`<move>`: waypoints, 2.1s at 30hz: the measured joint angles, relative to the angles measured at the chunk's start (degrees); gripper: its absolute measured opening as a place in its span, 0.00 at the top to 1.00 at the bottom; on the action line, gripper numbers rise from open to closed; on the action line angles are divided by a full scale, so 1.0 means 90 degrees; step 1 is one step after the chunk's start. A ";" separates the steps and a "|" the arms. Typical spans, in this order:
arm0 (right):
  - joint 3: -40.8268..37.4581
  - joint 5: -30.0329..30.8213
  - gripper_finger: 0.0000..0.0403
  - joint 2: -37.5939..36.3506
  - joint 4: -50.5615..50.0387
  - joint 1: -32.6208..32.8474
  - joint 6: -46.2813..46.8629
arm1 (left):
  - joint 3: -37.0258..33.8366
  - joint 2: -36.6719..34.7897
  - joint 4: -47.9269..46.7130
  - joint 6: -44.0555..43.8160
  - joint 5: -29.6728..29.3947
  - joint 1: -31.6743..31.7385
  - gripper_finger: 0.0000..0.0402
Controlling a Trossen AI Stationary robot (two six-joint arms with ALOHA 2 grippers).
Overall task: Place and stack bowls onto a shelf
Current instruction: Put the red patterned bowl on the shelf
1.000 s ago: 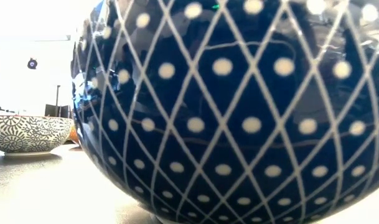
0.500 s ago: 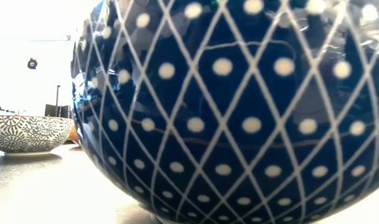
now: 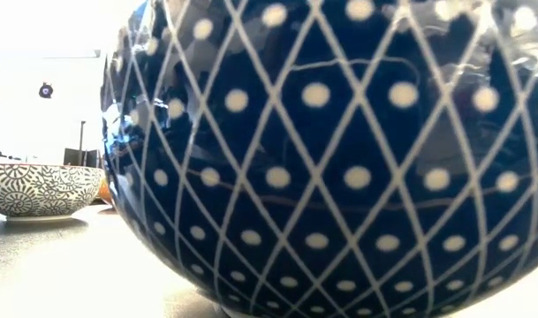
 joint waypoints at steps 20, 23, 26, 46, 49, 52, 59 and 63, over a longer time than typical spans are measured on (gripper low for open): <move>0.0522 -0.0071 0.97 0.0012 -0.0137 -0.0093 -0.0867 | -0.0223 0.0002 0.0175 -0.0161 0.0529 0.0145 0.65; 0.0522 -0.0077 0.97 0.0032 -0.0092 -0.0093 -0.0954 | -0.0224 0.0005 0.0141 -0.0298 0.0916 0.0184 0.73; 0.0522 -0.0104 0.97 0.0096 -0.0071 -0.0090 -0.1017 | -0.0224 0.0010 0.0119 -0.0388 0.1434 0.0238 0.79; 0.0505 -0.0046 0.69 0.0174 0.0169 -0.0120 -0.0585 | -0.0280 -0.0005 0.0062 -0.0691 0.1771 0.0308 0.92; 0.0503 -0.0012 0.62 0.0148 0.0201 -0.0125 -0.0504 | -0.0280 -0.0005 -0.0011 -0.0729 0.1771 0.0310 0.94; 0.0540 0.0298 0.57 0.0084 0.0180 -0.0127 -0.0386 | -0.0280 -0.0005 -0.0082 -0.0785 0.1749 0.0317 0.96; 0.1088 0.1329 0.54 -0.0029 -0.0063 -0.0129 -0.0246 | -0.0291 0.0015 -0.0522 -0.1029 0.1894 0.0317 0.98; 0.1524 0.1767 0.54 -0.0045 -0.0282 -0.0145 -0.0148 | -0.0297 0.0014 -0.0761 -0.1067 0.1734 0.0308 0.98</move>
